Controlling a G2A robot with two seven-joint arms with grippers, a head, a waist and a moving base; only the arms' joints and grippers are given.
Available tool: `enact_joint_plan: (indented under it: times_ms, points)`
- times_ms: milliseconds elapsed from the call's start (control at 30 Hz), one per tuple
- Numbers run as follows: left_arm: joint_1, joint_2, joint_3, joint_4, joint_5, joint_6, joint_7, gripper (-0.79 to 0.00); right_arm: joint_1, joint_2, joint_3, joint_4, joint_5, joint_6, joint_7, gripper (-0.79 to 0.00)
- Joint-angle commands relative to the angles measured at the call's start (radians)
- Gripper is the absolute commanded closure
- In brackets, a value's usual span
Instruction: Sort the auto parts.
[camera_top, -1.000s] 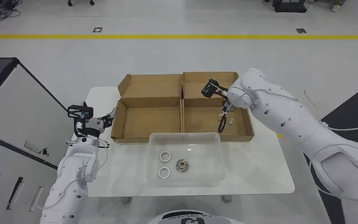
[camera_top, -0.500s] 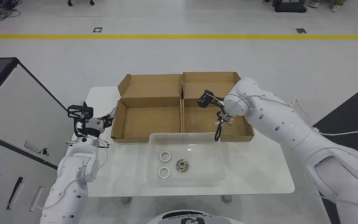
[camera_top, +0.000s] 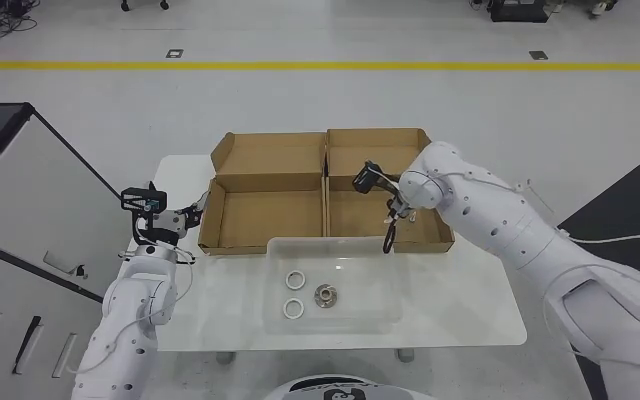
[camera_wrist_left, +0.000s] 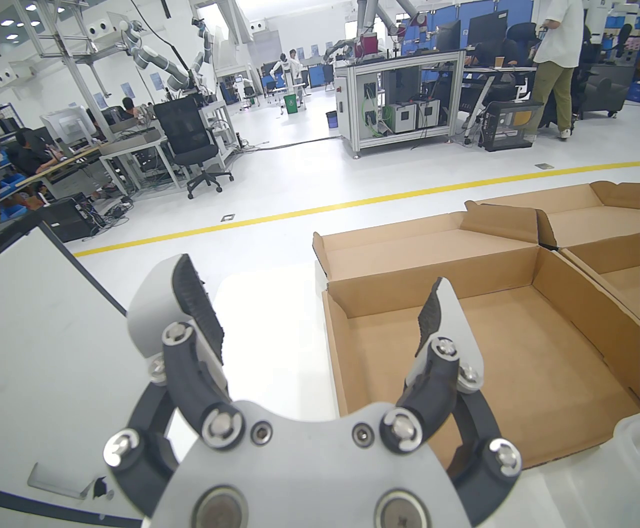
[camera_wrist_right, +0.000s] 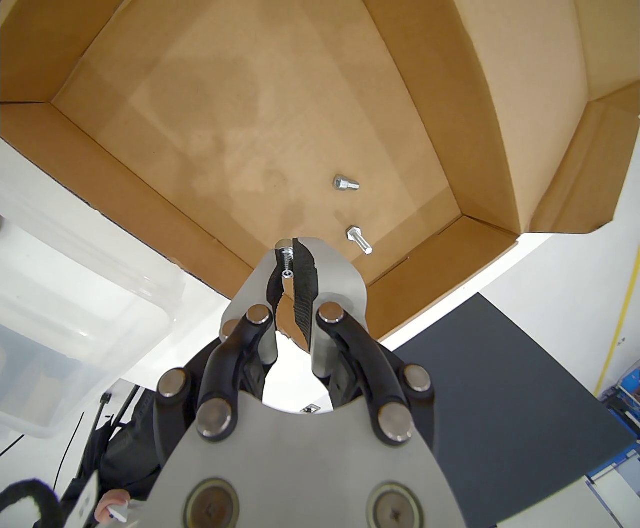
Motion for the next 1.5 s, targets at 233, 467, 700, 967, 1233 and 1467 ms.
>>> enact_joint_plan:
  times_ms: [233,467,700,967,1233,1467]
  points:
    - [0.0,0.0,0.0,0.0,0.0,0.0,0.0,-0.785,-0.005,-0.032,0.019,0.149,0.062,0.023,-0.107,0.0]
    - [0.0,0.0,0.0,0.0,0.0,0.0,0.0,-0.785,0.014,-0.078,-0.009,0.283,0.085,0.033,-0.14,0.0]
    - [0.0,0.0,0.0,0.0,0.0,0.0,0.0,-0.785,0.031,-0.123,-0.037,0.384,0.093,0.023,-0.162,0.0]
    - [0.0,0.0,0.0,0.0,0.0,0.0,0.0,-0.785,0.044,-0.159,-0.048,0.461,0.095,0.006,-0.172,0.0]
    - [0.0,0.0,0.0,0.0,0.0,0.0,0.0,-0.785,0.05,-0.187,-0.058,0.512,0.079,-0.002,-0.17,0.0]
    - [0.0,0.0,0.0,0.0,0.0,0.0,0.0,-0.785,0.053,-0.205,-0.058,0.54,0.065,-0.006,-0.168,-0.231]
